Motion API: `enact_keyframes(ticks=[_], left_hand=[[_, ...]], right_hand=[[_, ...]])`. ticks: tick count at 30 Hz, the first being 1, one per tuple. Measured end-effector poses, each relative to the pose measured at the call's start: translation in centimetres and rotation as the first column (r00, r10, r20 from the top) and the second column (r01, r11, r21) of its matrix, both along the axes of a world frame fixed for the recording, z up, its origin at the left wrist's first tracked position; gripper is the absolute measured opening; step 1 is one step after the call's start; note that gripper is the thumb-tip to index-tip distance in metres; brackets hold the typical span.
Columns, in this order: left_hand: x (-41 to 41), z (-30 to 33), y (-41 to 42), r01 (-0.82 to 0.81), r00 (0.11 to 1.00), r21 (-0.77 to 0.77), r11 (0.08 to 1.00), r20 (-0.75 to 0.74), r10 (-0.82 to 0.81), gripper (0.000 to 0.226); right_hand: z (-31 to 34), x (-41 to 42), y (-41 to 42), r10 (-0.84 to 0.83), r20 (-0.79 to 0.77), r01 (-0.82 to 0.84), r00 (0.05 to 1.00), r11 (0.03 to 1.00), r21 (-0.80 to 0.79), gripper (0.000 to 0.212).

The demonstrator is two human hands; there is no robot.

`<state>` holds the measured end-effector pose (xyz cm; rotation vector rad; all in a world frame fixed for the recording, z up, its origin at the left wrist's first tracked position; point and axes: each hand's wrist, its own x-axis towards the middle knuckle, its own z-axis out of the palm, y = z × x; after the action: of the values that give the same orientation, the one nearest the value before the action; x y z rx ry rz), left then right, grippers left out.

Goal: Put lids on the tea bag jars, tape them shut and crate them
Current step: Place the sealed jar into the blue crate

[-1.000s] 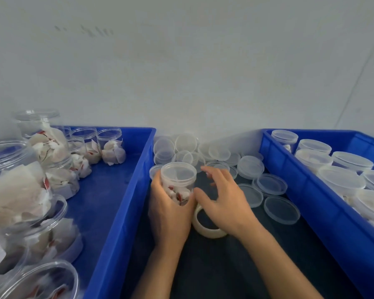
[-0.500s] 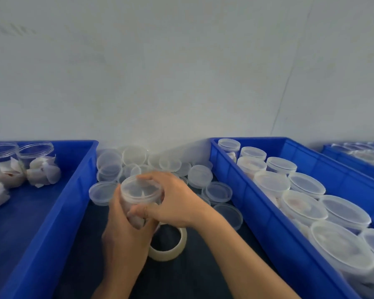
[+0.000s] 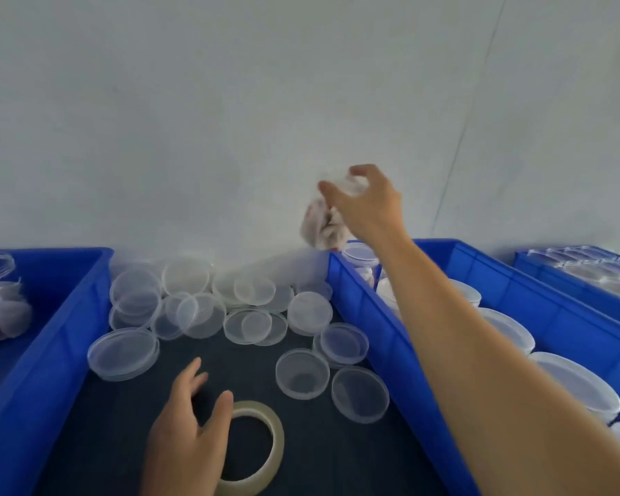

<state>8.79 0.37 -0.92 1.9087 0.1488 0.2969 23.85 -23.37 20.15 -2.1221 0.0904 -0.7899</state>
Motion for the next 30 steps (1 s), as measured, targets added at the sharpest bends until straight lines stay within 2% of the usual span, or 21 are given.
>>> enact_keyframes(ticks=[3,6,13,21,30], left_hand=[[-0.2,0.3,-0.2,0.003,0.999,0.051,0.999,-0.046,0.000,0.060],[-0.2,0.5,-0.2,0.007,0.998,0.068,0.998,-0.066,-0.002,0.062],[-0.2,0.6,-0.2,-0.015,0.997,0.087,0.996,-0.079,0.022,0.060],[0.0,0.4,-0.3,-0.015,0.996,0.144,0.989,-0.079,0.026,0.058],[-0.2,0.2,-0.3,0.012,0.998,0.151,0.989,-0.058,-0.003,0.056]], right_hand=[[-0.1,3.5,-3.1,-0.127,-0.045,0.122,0.991,0.987,-0.108,0.070],[-1.5,6.0,-4.9,-0.179,-0.077,0.165,0.981,0.974,-0.156,0.068],[-3.3,8.7,-6.3,-0.187,-0.125,0.177,0.974,0.980,-0.092,0.067],[-3.0,9.0,-6.0,-0.198,-0.228,0.164,0.953,0.974,-0.159,0.069],[-2.9,6.8,-4.7,-0.341,-0.171,0.254,0.924,0.884,-0.393,0.074]])
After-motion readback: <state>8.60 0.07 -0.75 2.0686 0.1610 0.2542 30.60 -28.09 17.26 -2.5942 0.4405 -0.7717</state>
